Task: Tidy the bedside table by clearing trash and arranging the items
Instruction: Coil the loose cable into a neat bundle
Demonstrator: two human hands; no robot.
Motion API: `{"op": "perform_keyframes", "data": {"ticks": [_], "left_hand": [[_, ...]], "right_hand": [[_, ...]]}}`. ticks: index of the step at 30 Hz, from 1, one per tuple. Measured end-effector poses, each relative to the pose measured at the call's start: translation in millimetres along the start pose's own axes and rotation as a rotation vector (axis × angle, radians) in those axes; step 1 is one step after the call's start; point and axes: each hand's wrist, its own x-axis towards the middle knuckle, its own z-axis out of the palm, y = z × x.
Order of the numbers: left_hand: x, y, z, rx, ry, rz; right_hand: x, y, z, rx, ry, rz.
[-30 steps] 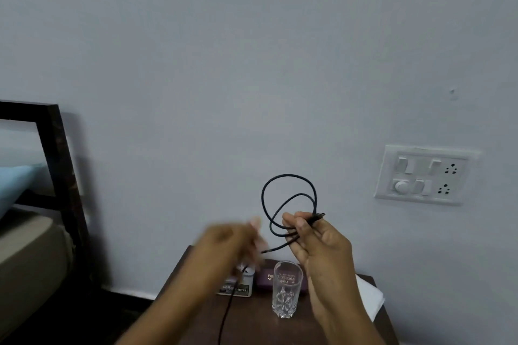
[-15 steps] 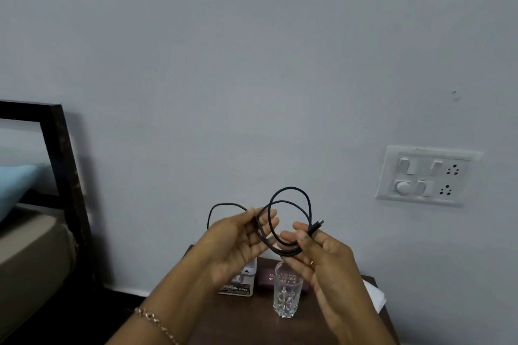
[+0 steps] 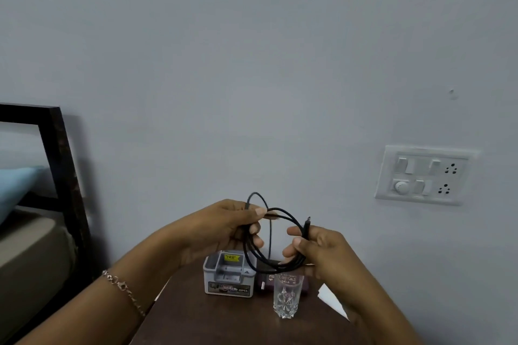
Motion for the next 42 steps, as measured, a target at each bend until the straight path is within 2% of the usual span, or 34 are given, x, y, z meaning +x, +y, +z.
{"op": "perform_keyframes", "data": {"ticks": [3, 5, 12, 15, 22, 26, 30, 34, 37, 40, 42], "left_hand": [[-3.9, -1.1, 0.8, 0.123, -0.046, -0.036], [-5.3, -1.5, 4.2, 0.225, -0.059, -0.046], [-5.6, 9.3, 3.7, 0.517, -0.065, 0.013], [-6.2, 13.2, -1.3, 0.561, -0.103, 0.012], [-2.5, 6.7, 1.0, 0.644, 0.018, 0.077], [-0.7, -3.1, -1.9, 0.634, 0.094, 0.123], [2.0, -9.0, -2.4, 0.638, 0.155, 0.133], [5.8, -12.7, -4.9, 0.651, 0.162, 0.157], [7.3, -14.1, -4.3, 0.482, 0.124, 0.149], [4.0, -17.0, -3.7, 0.275, 0.067, 0.121], [2.8, -19.9, -3.5, 0.231, 0.083, 0.128]], "right_hand": [[-2.4, -0.9, 1.9, 0.273, -0.021, 0.058], [0.2, 2.4, 4.8, 0.313, -0.023, 0.074], [7.4, 16.6, 10.4, -0.268, -0.039, -0.127], [8.4, 13.0, 11.0, -0.370, -0.019, -0.155], [13.1, 20.1, 14.5, -0.433, -0.029, -0.149], [13.0, 28.0, 13.6, -0.330, -0.006, -0.095], [14.8, 28.9, 14.9, -0.216, 0.176, -0.113], [13.2, 33.1, 18.6, -0.046, 0.252, -0.107], [10.4, 35.3, 19.9, 0.037, 0.270, -0.112], [10.2, 37.1, 18.7, 0.000, 0.251, -0.099], [9.2, 35.2, 16.2, -0.013, 0.223, -0.073]]}}
